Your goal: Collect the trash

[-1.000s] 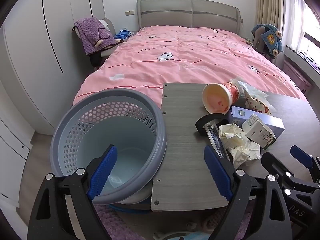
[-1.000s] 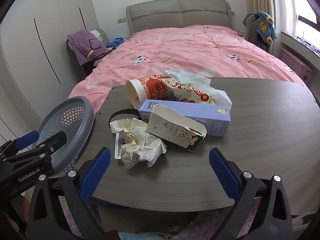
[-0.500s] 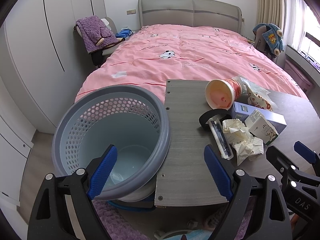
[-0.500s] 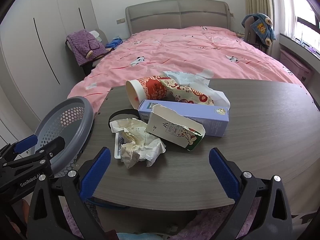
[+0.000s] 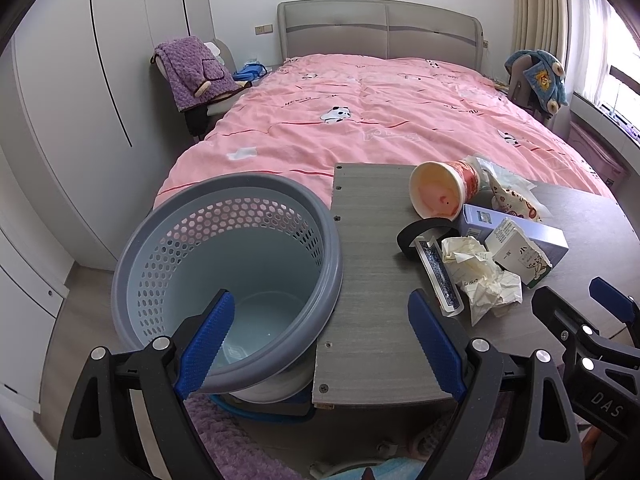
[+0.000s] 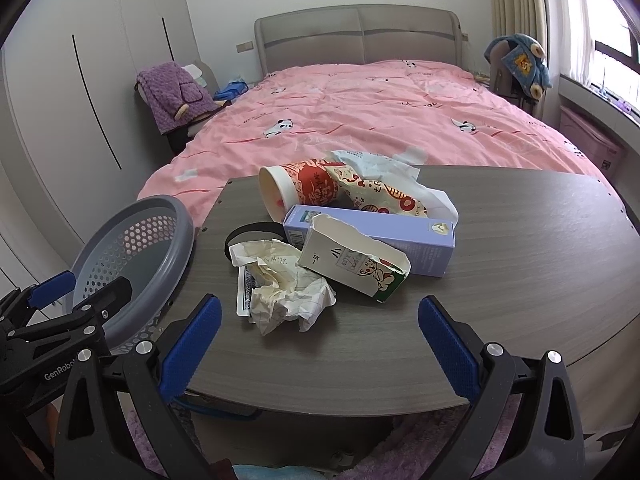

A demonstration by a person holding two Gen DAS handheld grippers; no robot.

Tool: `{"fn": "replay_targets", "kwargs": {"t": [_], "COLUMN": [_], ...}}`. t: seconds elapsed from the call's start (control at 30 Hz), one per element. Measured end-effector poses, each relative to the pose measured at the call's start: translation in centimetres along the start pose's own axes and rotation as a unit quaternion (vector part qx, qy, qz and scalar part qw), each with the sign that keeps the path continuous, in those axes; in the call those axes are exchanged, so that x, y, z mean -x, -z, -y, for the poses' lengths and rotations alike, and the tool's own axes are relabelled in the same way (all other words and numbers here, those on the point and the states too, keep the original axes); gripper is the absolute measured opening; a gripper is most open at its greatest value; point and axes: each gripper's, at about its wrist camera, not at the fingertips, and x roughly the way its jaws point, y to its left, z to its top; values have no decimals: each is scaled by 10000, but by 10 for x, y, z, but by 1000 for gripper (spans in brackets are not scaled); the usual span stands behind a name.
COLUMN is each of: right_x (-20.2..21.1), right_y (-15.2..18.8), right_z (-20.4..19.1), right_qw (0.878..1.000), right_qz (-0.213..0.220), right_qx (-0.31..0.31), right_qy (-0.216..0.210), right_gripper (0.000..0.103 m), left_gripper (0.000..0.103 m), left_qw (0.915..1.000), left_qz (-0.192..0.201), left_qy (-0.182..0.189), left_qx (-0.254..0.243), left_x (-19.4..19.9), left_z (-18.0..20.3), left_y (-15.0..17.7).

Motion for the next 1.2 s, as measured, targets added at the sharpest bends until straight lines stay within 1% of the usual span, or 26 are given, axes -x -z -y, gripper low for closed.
{"fn": "replay_targets", "kwargs": {"t": [0.43,1.2], "right_x": [4,5], "right_y": [0,0], "right_z": [-3,-3], "right_qw": [10000,10000], "right_qz": [73,73], "right_qx": [36,37], "right_qy": [5,3], "right_gripper": [97,97], "left_gripper": [84,84], "left_qw": [10000,10000], "left_qz": [52,46], "left_qy": [-22,-24], "left_qx": [23,32], "left_x": [1,1], "left_z": [0,0], "left_y": [1,1]}}
